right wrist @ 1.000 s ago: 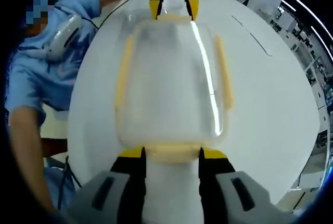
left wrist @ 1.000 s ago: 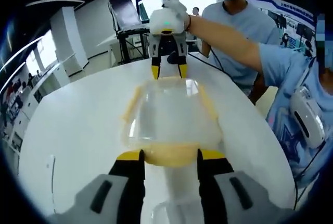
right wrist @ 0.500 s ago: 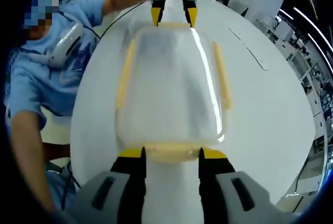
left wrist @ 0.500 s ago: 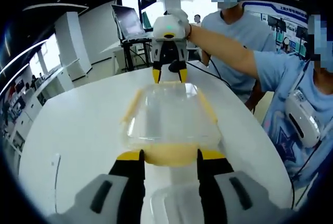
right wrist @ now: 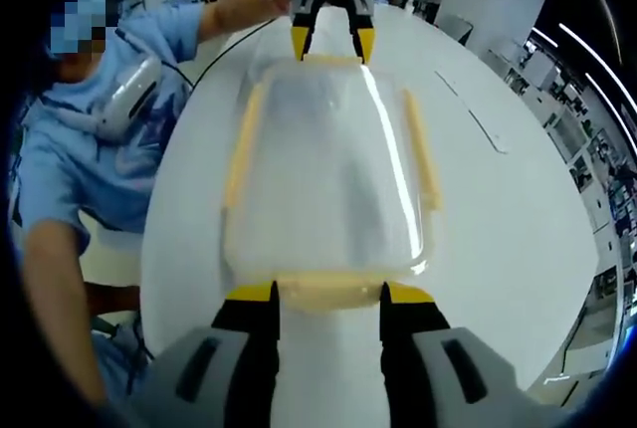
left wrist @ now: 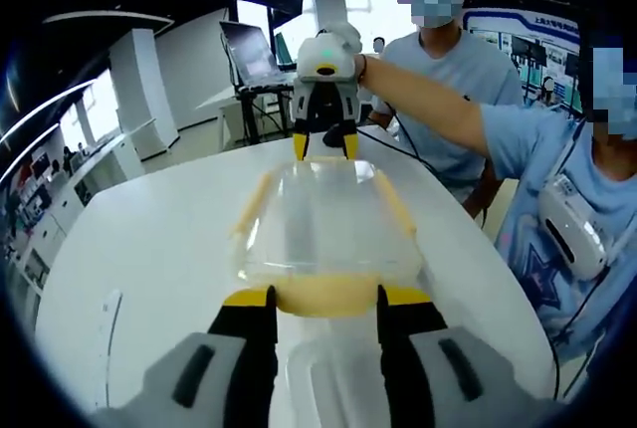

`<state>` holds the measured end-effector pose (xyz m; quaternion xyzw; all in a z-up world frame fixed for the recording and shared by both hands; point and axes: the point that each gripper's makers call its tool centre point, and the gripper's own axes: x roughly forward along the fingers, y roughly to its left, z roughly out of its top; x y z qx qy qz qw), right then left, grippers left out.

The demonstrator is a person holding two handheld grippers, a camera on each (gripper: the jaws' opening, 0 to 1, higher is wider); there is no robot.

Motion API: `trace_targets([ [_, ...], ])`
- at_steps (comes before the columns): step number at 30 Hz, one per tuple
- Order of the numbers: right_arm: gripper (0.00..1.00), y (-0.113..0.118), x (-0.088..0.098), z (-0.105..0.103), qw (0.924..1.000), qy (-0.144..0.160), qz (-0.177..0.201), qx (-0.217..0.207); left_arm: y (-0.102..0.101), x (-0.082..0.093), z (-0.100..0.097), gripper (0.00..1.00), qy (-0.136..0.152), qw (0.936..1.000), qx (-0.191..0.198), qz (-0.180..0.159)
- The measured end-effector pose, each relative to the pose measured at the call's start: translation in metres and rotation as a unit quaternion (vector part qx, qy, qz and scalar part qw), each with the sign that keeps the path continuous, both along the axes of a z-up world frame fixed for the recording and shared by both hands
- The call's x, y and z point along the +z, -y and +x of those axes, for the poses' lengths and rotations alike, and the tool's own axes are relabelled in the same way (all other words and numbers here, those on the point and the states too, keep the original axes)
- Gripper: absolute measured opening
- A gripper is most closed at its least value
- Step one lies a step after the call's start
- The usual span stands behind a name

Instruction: Snap each plastic latch of the storage box into its locked position after aligning the lid with the box until every specified latch is closed and the lid sits flush.

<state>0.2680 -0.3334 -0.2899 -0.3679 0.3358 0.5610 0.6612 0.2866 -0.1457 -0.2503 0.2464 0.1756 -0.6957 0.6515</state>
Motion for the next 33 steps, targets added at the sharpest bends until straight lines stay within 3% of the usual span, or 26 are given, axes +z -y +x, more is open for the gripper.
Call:
trace_targets([
  [14,0.38,-0.02,0.009,-0.004,0.9998,-0.002,0.015,0.009,-0.019,0.008,-0.007,0.38,-0.011,0.9997,0.006,-0.019],
  [33,0.38,-0.055,0.006,0.001,0.9987,-0.008,0.037,0.035,-0.057,-0.002,-0.012,0.38,-0.025,0.9986,0.034,-0.034],
])
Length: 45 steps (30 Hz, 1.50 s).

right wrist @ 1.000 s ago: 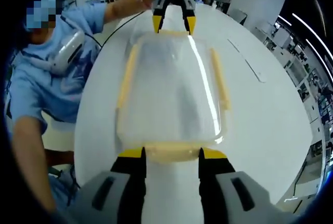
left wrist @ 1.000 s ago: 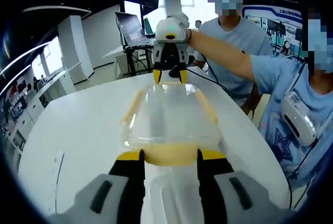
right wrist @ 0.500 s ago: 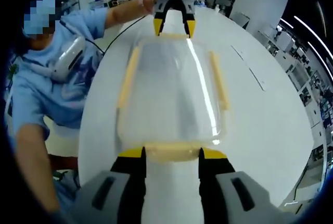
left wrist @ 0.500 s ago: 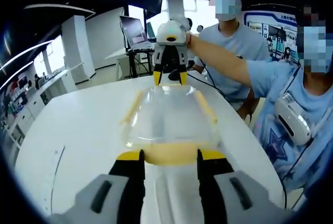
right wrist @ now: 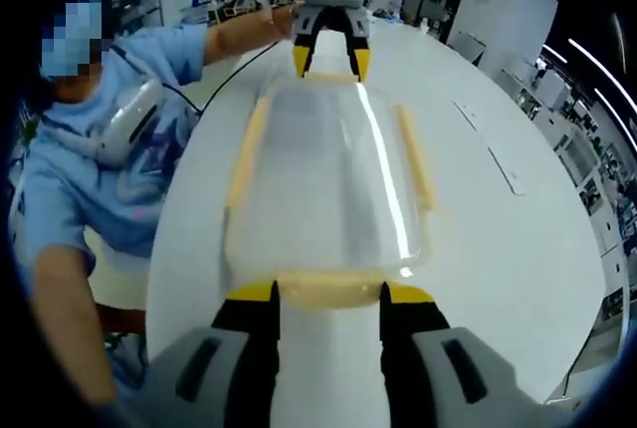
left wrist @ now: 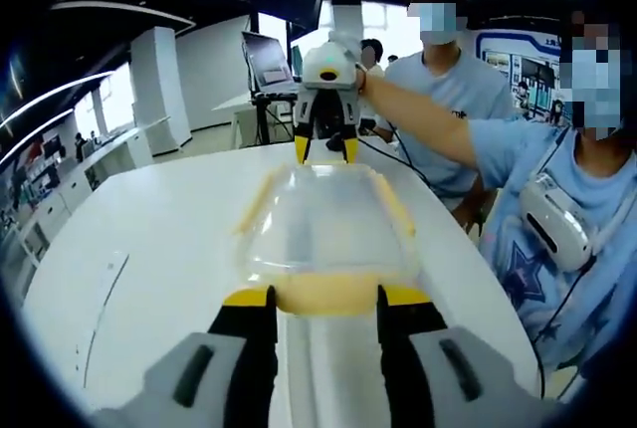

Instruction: Snap each plastic latch of the storage box into its locked position after aligning the lid with the box until every specified latch is closed and the lid sits flush.

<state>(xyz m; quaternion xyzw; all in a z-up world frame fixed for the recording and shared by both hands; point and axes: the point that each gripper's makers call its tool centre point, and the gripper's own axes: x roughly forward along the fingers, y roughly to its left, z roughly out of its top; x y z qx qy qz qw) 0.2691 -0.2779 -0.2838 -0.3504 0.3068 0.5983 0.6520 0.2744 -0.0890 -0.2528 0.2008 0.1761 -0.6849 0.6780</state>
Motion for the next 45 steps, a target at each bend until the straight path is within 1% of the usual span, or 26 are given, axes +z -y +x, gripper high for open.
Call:
trace_targets([
  [12,0.38,-0.024,-0.001,0.002,0.9997,-0.009,0.013,0.02,-0.022,-0.003,-0.005,0.38,-0.005,0.9999,0.015,-0.003],
  [16,0.38,-0.033,0.001,0.003,0.9995,-0.009,0.018,0.024,-0.034,-0.001,-0.005,0.38,-0.01,0.9996,0.021,-0.014],
  [21,0.38,-0.047,0.004,0.003,0.9989,-0.013,0.033,0.032,-0.049,-0.002,-0.008,0.38,-0.02,0.9992,0.028,-0.019],
  [27,0.38,-0.062,0.003,0.002,0.9984,-0.016,0.034,0.042,-0.06,-0.006,-0.012,0.38,-0.022,0.999,0.035,-0.019],
  [34,0.38,-0.078,0.003,-0.001,0.9977,-0.02,0.044,0.047,-0.079,-0.006,-0.013,0.38,-0.026,0.9983,0.042,-0.03],
  [40,0.38,-0.094,0.005,0.001,0.997,-0.017,0.051,0.056,-0.092,-0.007,-0.017,0.38,-0.025,0.998,0.048,-0.031],
  [45,0.38,-0.103,0.009,0.001,0.9962,-0.021,0.058,0.062,-0.102,-0.006,-0.02,0.38,-0.029,0.9975,0.053,-0.038],
])
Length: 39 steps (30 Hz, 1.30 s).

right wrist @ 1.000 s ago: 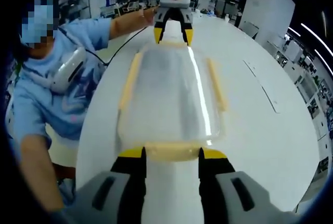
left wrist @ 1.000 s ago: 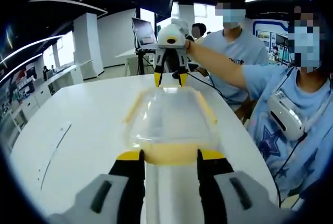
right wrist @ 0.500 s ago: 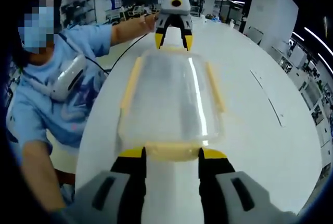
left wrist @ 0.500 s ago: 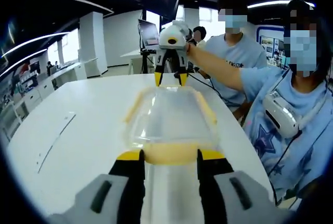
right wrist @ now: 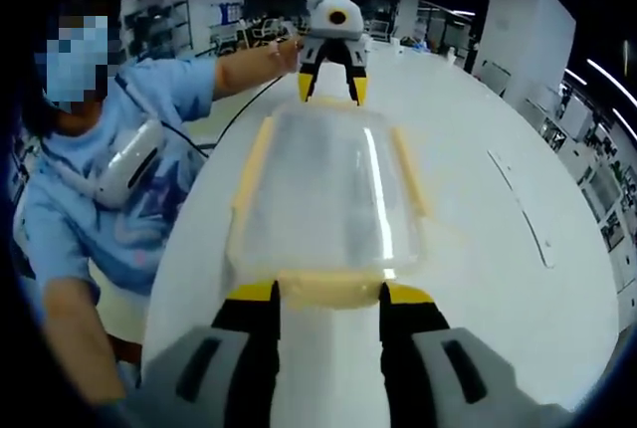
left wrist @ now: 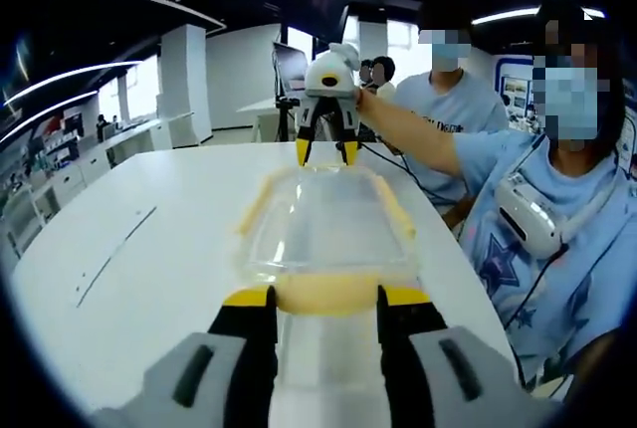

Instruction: Snap each plastic latch of the storage box into its locked position after aligning the lid with the box until every specified latch is closed and the lid sits flush.

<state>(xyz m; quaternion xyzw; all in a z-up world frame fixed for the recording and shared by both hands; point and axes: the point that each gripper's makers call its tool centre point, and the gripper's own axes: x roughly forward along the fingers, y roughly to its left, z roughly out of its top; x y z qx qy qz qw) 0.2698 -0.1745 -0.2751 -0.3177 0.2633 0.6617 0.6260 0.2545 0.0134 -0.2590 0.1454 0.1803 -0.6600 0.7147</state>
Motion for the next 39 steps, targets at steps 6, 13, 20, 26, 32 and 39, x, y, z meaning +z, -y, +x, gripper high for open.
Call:
trace_targets([
  [6,0.38,-0.008,0.0,-0.001,1.0,0.001,0.001,0.003,-0.007,0.001,-0.001,0.38,-0.001,1.0,0.003,-0.002],
  [13,0.38,-0.02,0.002,-0.005,0.9997,-0.004,0.021,0.009,-0.022,0.004,-0.004,0.38,-0.005,0.9999,0.008,-0.013],
  [20,0.38,-0.032,0.007,-0.005,0.9992,-0.002,0.036,0.015,-0.033,0.005,-0.007,0.38,-0.004,0.9997,0.014,-0.019],
  [26,0.38,-0.042,0.007,-0.006,0.9988,-0.002,0.045,0.019,-0.041,0.003,-0.007,0.38,-0.006,0.9995,0.018,-0.025],
  [32,0.38,-0.05,0.008,-0.006,0.9986,-0.003,0.049,0.022,-0.049,0.004,-0.01,0.38,-0.009,0.9994,0.019,-0.028],
  [39,0.38,-0.059,0.006,-0.006,0.9987,-0.002,0.046,0.024,-0.054,0.003,-0.011,0.38,-0.009,0.9993,0.023,-0.029],
])
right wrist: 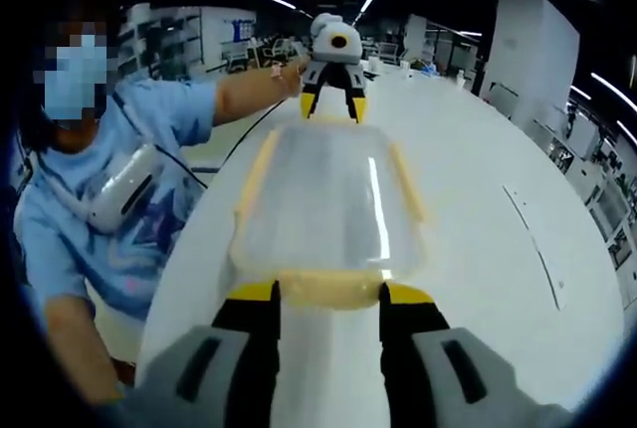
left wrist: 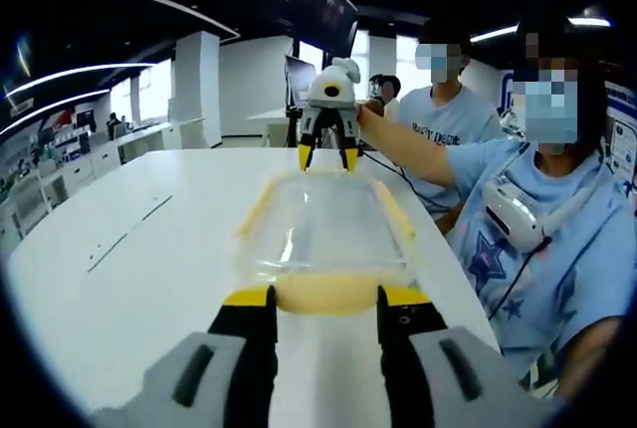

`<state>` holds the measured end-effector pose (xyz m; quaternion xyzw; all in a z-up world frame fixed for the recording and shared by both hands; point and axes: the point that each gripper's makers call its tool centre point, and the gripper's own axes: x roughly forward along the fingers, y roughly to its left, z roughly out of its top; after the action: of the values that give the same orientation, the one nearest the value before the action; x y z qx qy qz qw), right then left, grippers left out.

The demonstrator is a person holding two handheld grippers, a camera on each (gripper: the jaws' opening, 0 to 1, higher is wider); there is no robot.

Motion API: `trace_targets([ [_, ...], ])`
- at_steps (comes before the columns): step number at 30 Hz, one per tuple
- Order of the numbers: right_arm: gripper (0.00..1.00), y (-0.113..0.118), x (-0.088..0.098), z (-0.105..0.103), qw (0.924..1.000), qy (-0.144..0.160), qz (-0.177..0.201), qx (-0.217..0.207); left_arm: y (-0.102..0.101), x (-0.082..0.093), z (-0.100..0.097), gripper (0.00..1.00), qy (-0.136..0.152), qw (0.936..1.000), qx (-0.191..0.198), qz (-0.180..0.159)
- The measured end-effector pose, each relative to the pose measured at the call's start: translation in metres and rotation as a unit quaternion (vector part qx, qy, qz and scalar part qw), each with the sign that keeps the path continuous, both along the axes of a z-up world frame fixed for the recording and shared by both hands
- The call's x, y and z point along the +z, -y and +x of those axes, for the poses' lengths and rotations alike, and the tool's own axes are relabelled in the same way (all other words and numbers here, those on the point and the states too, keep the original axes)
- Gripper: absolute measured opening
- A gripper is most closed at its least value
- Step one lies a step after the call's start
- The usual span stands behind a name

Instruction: Snap each plastic latch of the storage box into its locked position after aligning the lid with the box until every specified latch is closed and the lid sits flush.

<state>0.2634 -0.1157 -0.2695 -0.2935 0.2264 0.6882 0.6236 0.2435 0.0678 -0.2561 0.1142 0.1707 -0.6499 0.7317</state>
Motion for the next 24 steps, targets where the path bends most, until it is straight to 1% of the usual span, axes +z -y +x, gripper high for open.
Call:
trace_targets([
  [9,0.38,-0.003,-0.003,-0.003,0.9999,0.001,-0.015,0.0,-0.006,-0.004,0.001,0.38,-0.004,1.0,-0.003,0.005],
  [15,0.38,-0.001,-0.005,0.001,0.9996,0.01,-0.026,-0.005,-0.007,-0.008,0.006,0.38,0.0,0.9999,-0.002,0.012],
  [19,0.38,-0.001,-0.01,0.001,0.9993,0.012,-0.035,-0.006,-0.008,-0.01,0.009,0.38,0.001,0.9999,-0.003,0.016],
  [24,0.38,-0.002,-0.011,0.0,0.9994,0.011,-0.033,-0.007,-0.008,-0.013,0.009,0.39,0.0,0.9999,-0.004,0.013],
])
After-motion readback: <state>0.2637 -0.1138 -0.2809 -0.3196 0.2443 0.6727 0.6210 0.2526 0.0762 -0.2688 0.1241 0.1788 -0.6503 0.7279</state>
